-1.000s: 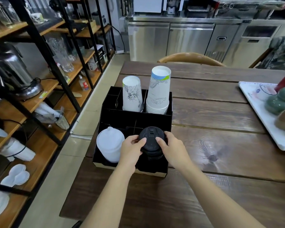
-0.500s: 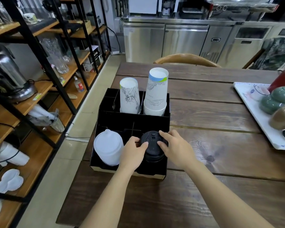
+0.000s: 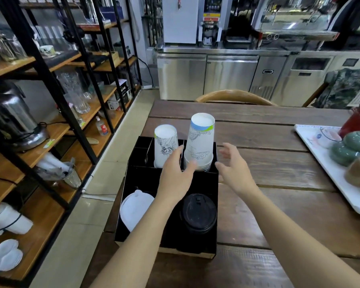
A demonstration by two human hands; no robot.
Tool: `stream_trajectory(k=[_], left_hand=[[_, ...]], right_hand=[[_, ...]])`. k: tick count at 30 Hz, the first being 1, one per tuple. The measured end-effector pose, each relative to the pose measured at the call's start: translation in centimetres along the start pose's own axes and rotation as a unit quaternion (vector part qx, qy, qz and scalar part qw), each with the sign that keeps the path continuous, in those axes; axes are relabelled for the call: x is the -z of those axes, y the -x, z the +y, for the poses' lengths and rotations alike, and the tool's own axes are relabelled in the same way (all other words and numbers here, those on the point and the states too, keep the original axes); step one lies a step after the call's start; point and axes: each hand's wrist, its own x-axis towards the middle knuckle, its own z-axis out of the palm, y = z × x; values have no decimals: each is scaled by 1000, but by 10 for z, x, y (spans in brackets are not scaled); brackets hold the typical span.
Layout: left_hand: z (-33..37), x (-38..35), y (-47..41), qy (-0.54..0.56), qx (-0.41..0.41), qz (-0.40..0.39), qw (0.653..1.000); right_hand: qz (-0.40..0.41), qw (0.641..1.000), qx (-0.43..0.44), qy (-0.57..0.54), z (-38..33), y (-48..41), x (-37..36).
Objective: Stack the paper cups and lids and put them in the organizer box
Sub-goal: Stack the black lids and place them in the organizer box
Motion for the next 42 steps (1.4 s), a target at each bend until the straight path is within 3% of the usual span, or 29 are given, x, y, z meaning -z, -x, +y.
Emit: stream_trajectory(k=[10,15,17,19,21,24,26,30,32,35,42], left_hand=[[-2,-24,-40,127,33,-117,984],[-2,-22,-47,160,34,-148,975],[-3,-20,-48,138,22,-142,980],[-2,-15,-49,78,-5,-83,993],[3,-7,-43,31,-31,56,997],[4,9,-35,32,-98,247,964],[-3,19,-38,45,-109,291,949],[-15,33,-52,190,36,203,960],[-23,36,-57,210,76,147,964],[-36,37,-57,191,85,107,972],[-42,43,-54,189,92,97,973]], right_hand=[[-142,988,43,-38,2,-45,-11],[-109,992,46,-34,0,-37,-9],[-56,997,45,-15,0,-31,-10],[63,996,62,-19,2,-25,-14],[146,982,102,-57,1,-16,-21],[97,985,134,-52,-2,-4,-38],[42,985,165,-23,-6,-2,-52],[-58,983,168,-42,-30,-7,-73],[-78,983,158,-49,-35,-11,-82],[-101,986,130,-26,-37,-15,-92],[-123,981,135,-60,-39,-24,-95]])
